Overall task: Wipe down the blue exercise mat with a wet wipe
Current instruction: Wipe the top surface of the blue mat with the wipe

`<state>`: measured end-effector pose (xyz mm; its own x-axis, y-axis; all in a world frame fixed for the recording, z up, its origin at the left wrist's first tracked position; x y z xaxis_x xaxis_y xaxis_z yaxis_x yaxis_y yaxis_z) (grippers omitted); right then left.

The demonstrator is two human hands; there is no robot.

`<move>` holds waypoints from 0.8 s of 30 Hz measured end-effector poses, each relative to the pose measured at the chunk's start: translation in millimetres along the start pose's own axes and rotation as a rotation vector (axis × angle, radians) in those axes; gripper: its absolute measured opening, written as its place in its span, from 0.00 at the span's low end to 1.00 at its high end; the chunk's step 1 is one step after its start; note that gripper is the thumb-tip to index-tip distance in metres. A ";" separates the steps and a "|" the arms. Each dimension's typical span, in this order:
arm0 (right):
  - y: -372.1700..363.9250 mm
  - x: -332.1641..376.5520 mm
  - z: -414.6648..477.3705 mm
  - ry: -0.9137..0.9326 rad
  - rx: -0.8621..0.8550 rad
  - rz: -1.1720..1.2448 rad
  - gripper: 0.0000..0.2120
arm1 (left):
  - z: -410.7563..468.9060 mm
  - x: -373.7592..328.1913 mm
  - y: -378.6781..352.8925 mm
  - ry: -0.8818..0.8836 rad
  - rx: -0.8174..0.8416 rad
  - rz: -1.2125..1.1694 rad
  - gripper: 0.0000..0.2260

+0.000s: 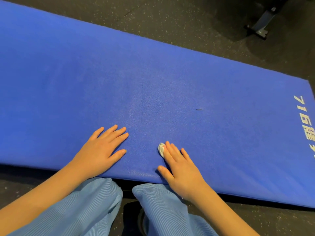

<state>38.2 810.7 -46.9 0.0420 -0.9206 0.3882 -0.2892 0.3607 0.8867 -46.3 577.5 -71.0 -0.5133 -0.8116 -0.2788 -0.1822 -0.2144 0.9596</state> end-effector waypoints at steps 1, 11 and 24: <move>1.7 -4.4 9.4 -0.021 -0.004 -0.020 0.52 | 0.2 -0.1 0.0 -0.005 0.002 0.003 0.31; -5.9 1.3 34.3 -0.010 -0.021 -0.004 0.49 | 10.5 2.2 5.6 0.013 0.026 -0.095 0.38; -8.6 -3.7 91.5 -0.015 -0.065 -0.061 0.44 | 42.4 13.7 -9.7 0.073 0.072 0.033 0.38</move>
<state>-47.0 797.4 -79.0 0.0435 -0.9432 0.3293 -0.2235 0.3121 0.9234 -87.1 591.5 -85.7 -0.4580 -0.8557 -0.2407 -0.2274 -0.1489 0.9623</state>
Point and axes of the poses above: each hand's wrist, its own z-axis towards the middle knuckle, its own y-axis out of the back of the hand, x = y × z, the point moved 4 cm from there along z, towards the middle knuckle, and after that the axes turned 12 degrees about -x, right-handed, at the moved point
